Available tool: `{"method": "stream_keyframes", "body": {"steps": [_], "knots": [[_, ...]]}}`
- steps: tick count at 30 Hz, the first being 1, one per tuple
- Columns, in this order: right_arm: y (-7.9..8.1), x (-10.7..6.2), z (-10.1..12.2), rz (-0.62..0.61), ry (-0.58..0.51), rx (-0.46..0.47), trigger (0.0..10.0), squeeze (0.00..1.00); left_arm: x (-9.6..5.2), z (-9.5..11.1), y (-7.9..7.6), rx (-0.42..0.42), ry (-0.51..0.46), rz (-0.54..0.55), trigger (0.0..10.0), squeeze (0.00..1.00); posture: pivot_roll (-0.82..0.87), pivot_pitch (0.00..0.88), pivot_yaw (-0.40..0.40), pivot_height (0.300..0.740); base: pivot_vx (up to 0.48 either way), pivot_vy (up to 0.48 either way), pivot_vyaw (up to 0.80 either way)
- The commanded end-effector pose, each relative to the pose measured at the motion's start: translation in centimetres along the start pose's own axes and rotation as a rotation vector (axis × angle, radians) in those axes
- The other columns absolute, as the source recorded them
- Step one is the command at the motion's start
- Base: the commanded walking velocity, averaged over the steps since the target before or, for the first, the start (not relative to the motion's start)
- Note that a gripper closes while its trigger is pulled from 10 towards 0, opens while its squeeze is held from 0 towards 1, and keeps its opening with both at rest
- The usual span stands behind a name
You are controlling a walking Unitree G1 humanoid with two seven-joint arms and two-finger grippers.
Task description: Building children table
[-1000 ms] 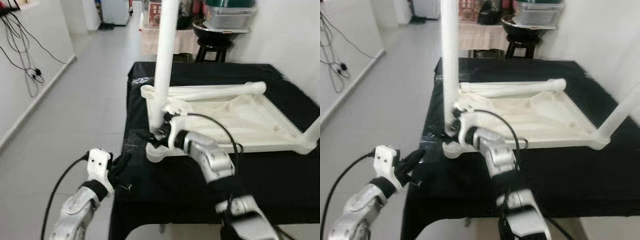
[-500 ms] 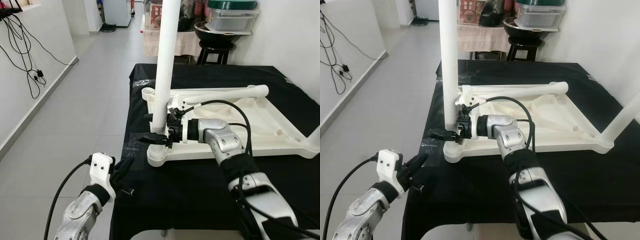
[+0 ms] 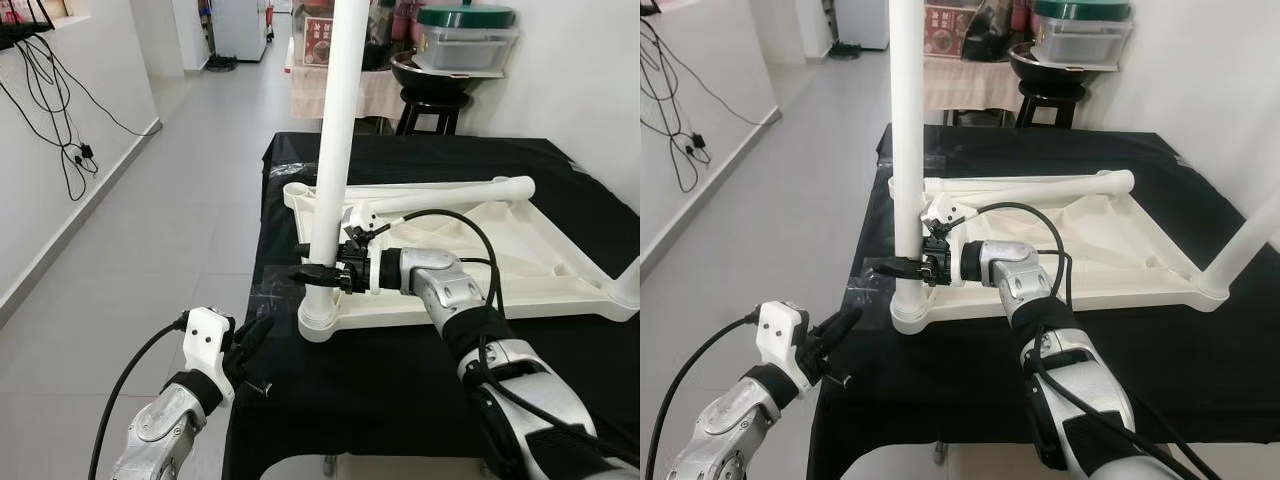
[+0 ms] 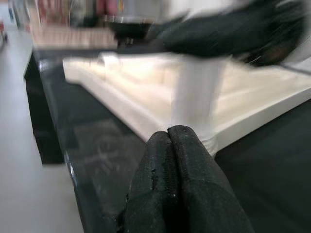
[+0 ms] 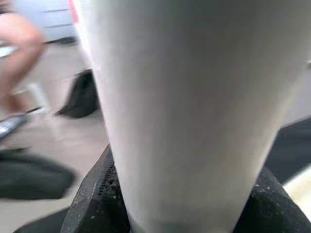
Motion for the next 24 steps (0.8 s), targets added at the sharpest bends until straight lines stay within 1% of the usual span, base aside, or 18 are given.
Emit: {"method": "stream_keyframes", "body": {"steps": [1,2,3,4,9,11,12,13,14,15,16,17,18,19,20,21,23,24], "knots": [[-1.2,-1.1,-5.4,-0.359,0.211,0.166,0.0,0.00,-0.3,0.2,-0.2,0.027,-0.011,-0.026,10.0,0.00,0.08,0.000,-0.050,0.740,0.000,0.000,0.00],[-0.9,-1.4,-6.4,-0.472,0.262,0.187,0.0,0.00,-0.3,0.3,-0.2,0.028,-0.011,-0.030,10.0,0.00,0.08,0.000,-0.050,0.740,0.000,0.000,0.00],[-0.9,-1.4,-6.4,-0.472,0.262,0.187,0.0,0.00,-0.3,0.3,-0.2,0.028,-0.011,-0.030,10.0,0.00,0.08,0.000,-0.050,0.740,0.000,0.000,0.00],[-0.6,-1.7,-6.8,-0.556,0.286,0.182,0.0,0.00,-0.3,0.2,-0.1,0.025,-0.010,-0.032,10.0,0.00,0.06,0.000,-0.041,0.740,0.000,0.000,0.00],[-0.1,-1.7,-6.6,-0.606,0.282,0.155,0.0,0.00,-0.2,0.1,0.0,0.017,-0.007,-0.035,10.0,0.00,0.06,0.000,-0.033,0.740,0.000,0.000,0.00],[0.7,-0.2,-5.8,-0.573,0.264,0.127,0.0,0.00,-0.1,-0.1,0.1,0.002,-0.004,-0.040,10.0,0.00,0.07,0.000,-0.047,0.740,0.000,0.000,0.00],[1.0,0.4,-5.2,-0.560,0.248,0.119,4.1,0.00,-0.1,-0.1,0.2,-0.005,-0.005,-0.034,10.0,0.00,0.08,0.000,-0.049,0.740,0.000,0.000,0.00],[1.0,0.4,-5.2,-0.560,0.248,0.119,4.1,0.00,-0.1,-0.1,0.2,-0.005,-0.005,-0.034,10.0,0.00,0.08,0.000,-0.049,0.740,0.000,0.000,0.00],[1.1,0.8,-4.9,-0.554,0.238,0.116,4.1,0.00,-0.1,-0.2,0.2,-0.008,-0.007,-0.030,10.0,0.00,0.08,0.000,-0.051,0.740,0.000,0.000,0.00],[1.2,1.1,-4.2,-0.528,0.213,0.129,10.0,0.00,-0.2,-0.2,0.2,-0.011,-0.010,-0.022,10.0,0.00,0.08,0.000,-0.055,0.740,0.000,0.000,0.00],[1.3,1.2,-3.8,-0.525,0.198,0.141,10.0,0.00,-0.2,-0.2,0.2,-0.011,-0.012,-0.018,10.0,0.00,0.08,0.000,-0.055,0.740,0.000,0.000,0.00],[1.3,1.3,-3.0,-0.510,0.163,0.141,10.0,1.00,-0.2,-0.2,0.1,-0.012,-0.013,-0.016,10.0,0.00,0.08,0.000,-0.059,0.740,0.000,0.000,0.00],[1.3,1.3,-2.1,-0.486,0.120,0.139,10.0,1.00,-0.2,-0.2,0.1,-0.013,-0.014,-0.014,10.0,0.00,0.08,0.000,-0.059,0.740,0.000,0.000,0.00],[1.3,1.3,-2.1,-0.486,0.120,0.139,10.0,1.00,-0.2,-0.2,0.1,-0.013,-0.014,-0.014,10.0,0.00,0.08,0.000,-0.059,0.740,0.000,0.000,0.00],[1.3,1.3,-1.4,-0.462,0.087,0.137,10.0,1.00,-0.2,-0.2,0.1,-0.014,-0.015,-0.015,10.0,0.00,0.08,0.000,-0.061,0.740,0.000,0.000,0.00],[1.2,1.3,-0.5,-0.408,0.040,0.130,10.0,1.00,-0.1,-0.2,0.1,-0.016,-0.016,-0.016,10.0,0.00,0.08,0.000,-0.062,0.740,0.000,0.000,0.00],[1.2,1.3,-0.5,-0.408,0.040,0.130,10.0,1.00,-0.1,-0.2,0.1,-0.016,-0.016,-0.016,10.0,0.00,0.08,0.000,-0.062,0.740,0.000,0.000,0.00],[1.0,0.8,1.8,-0.200,-0.041,0.064,10.0,0.00,0.0,-0.3,0.0,-0.025,-0.017,-0.019,10.0,0.00,0.08,0.000,-0.065,0.740,0.000,0.000,0.00]]}}
Point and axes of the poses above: a point about 5 cm out from each wrist's last joint towards the gripper, its own x axis pointing out of the wrist towards the gripper, its own z axis along the axis of the wrist's last joint, y = z × x, the point moved 1 cm from there along x, pointing out of the wrist towards the gripper, and after that the axes turned 3 degrees about x, right-handed, at the moved point
